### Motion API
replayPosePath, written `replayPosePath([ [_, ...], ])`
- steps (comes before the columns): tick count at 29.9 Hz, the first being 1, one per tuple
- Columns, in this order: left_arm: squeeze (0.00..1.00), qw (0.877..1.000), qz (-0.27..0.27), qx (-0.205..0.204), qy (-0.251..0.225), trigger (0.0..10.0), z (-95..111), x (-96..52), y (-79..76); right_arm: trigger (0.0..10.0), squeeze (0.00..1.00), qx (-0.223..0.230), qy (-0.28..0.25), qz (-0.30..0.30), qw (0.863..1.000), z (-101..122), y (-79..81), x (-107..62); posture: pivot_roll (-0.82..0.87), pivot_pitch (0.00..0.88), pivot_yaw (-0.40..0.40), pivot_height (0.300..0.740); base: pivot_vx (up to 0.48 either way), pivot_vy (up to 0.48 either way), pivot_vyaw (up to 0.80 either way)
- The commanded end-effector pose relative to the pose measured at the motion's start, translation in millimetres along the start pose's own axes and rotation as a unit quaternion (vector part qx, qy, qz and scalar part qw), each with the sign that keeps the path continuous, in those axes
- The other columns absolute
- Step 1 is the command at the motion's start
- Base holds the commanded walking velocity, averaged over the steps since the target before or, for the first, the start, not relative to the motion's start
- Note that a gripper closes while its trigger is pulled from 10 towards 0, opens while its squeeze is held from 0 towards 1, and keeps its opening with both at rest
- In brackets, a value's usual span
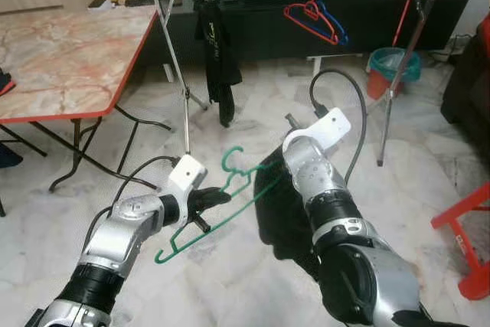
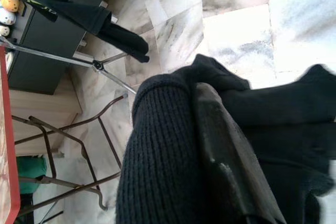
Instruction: Hang hanger
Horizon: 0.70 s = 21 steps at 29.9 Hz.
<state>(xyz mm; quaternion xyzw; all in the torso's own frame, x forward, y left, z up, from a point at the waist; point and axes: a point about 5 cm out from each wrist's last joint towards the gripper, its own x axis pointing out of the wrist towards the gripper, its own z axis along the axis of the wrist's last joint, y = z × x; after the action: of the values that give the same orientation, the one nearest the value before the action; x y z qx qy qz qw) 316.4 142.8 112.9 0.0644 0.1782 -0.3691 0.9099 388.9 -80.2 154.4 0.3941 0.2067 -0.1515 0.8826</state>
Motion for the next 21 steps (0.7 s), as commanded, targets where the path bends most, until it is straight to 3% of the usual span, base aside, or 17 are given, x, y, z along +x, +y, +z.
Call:
replayPosePath([
  [1,0.00,0.999,0.035,0.008,-0.005,10.0,3.9,-4.5,11.3,10.0,0.00,-0.002,-0.001,0.023,1.000,-4.0,16.5,-6.8,-0.01,0.007,0.056,0.740,0.000,0.000,0.00],
  [7,0.00,0.998,0.065,-0.005,-0.025,10.0,10.1,-6.4,20.7,10.0,0.00,-0.002,0.000,0.024,1.000,-4.4,16.7,-7.0,-0.01,0.009,0.058,0.740,0.000,0.000,0.00],
  [11,0.00,0.997,-0.066,0.001,-0.050,10.0,14.5,-10.5,-4.8,10.0,0.00,-0.001,0.003,0.025,1.000,-5.8,16.8,-7.7,-0.01,0.009,0.060,0.740,0.000,0.000,0.00],
  [21,0.00,0.984,-0.160,-0.016,-0.076,10.0,19.5,-16.6,-24.2,10.0,0.00,-0.003,0.005,0.030,1.000,-5.9,17.9,-7.8,-0.01,0.008,0.058,0.740,0.000,0.000,0.00],
])
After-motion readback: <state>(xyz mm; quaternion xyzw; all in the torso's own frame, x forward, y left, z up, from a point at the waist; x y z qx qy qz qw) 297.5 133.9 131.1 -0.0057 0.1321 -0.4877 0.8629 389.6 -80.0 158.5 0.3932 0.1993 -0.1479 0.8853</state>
